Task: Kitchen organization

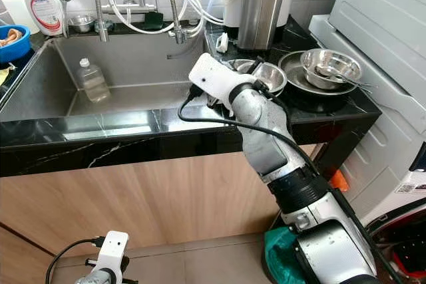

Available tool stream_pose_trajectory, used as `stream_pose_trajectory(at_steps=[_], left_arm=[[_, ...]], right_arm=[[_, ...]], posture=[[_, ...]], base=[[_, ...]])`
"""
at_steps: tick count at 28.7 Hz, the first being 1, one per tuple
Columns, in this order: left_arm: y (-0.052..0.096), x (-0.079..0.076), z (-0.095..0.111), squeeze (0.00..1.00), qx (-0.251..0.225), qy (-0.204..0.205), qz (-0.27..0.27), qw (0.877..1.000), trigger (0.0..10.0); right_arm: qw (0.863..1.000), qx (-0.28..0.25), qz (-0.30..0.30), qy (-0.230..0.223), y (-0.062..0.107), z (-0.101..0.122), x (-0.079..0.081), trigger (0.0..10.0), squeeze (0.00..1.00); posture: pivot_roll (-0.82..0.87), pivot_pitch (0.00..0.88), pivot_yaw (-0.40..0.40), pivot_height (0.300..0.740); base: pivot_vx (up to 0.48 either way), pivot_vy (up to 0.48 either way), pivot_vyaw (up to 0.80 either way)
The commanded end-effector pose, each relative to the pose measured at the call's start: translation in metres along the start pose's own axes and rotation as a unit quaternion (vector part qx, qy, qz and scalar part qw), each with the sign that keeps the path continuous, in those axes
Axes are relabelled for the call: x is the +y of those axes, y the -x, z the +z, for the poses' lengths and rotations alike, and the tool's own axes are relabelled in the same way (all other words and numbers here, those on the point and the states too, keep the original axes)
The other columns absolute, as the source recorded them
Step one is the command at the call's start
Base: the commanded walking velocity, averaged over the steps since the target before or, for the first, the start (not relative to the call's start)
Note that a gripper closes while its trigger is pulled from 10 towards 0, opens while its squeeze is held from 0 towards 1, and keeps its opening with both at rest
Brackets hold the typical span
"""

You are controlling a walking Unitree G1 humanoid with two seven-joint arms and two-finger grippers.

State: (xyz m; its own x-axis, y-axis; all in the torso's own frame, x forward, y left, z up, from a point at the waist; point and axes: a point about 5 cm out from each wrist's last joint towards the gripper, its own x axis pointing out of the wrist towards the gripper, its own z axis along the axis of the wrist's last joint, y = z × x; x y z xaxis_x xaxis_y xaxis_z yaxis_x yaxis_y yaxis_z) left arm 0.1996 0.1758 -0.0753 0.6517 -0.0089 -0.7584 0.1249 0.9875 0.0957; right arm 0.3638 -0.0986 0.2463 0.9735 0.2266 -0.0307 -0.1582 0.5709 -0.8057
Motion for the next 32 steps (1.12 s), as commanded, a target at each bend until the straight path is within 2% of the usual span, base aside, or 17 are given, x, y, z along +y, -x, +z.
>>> stream_pose_trajectory(at_steps=[1,6,7,8,9,10,18,32], left_arm=[[0.0005,-0.0005,-0.0033,0.00,0.008,-0.011,-0.001,1.000,10.0],[0.0005,-0.0005,-0.0034,0.00,0.008,-0.011,-0.001,1.000,10.0],[0.0005,-0.0005,-0.0034,0.00,0.008,-0.010,-0.001,1.000,10.0],[0.0005,-0.0005,-0.0034,0.00,0.008,-0.010,-0.001,1.000,10.0],[0.0005,-0.0005,-0.0034,0.00,0.008,-0.011,-0.001,1.000,10.0],[0.0005,-0.0005,-0.0032,0.00,0.008,-0.011,-0.001,1.000,10.0],[0.0004,-0.0002,-0.0030,0.00,0.008,-0.011,-0.001,1.000,10.0],[0.0006,0.0001,-0.0037,0.00,0.008,-0.014,0.000,1.000,10.0]], right_arm=[[1.000,-0.004,-0.016,-0.001,-0.0013,0.0027,-0.0071,0.0,0.00],[1.000,-0.003,-0.011,-0.003,-0.0019,0.0019,-0.0040,0.3,0.00],[1.000,-0.002,-0.009,-0.003,-0.0020,0.0015,-0.0031,1.3,0.00],[1.000,-0.002,-0.009,-0.003,-0.0020,0.0015,-0.0031,1.3,0.00],[1.000,-0.001,-0.008,-0.002,-0.0021,0.0012,-0.0026,3.6,0.00],[1.000,0.001,-0.006,0.000,-0.0022,0.0000,-0.0017,10.0,0.00],[1.000,0.005,-0.003,0.005,-0.0021,-0.0023,0.0000,10.0,0.00],[0.999,-0.010,-0.038,0.015,-0.0025,-0.0003,-0.0097,10.0,0.00]], posture=[[-0.19,0.000,-0.006,0.740],[-0.19,0.000,-0.006,0.740],[-0.19,0.000,-0.006,0.740],[-0.19,0.000,-0.006,0.740],[-0.19,0.000,-0.006,0.740],[-0.19,0.000,-0.007,0.740],[-0.19,0.000,-0.005,0.740],[-0.19,0.000,-0.003,0.740]], base=[[0.000,0.000,0.00],[0.000,0.000,0.00],[0.000,0.000,0.00],[0.000,0.000,0.00],[0.000,0.000,0.00],[0.000,0.000,0.00],[0.000,0.000,0.00],[0.000,0.000,0.00]])
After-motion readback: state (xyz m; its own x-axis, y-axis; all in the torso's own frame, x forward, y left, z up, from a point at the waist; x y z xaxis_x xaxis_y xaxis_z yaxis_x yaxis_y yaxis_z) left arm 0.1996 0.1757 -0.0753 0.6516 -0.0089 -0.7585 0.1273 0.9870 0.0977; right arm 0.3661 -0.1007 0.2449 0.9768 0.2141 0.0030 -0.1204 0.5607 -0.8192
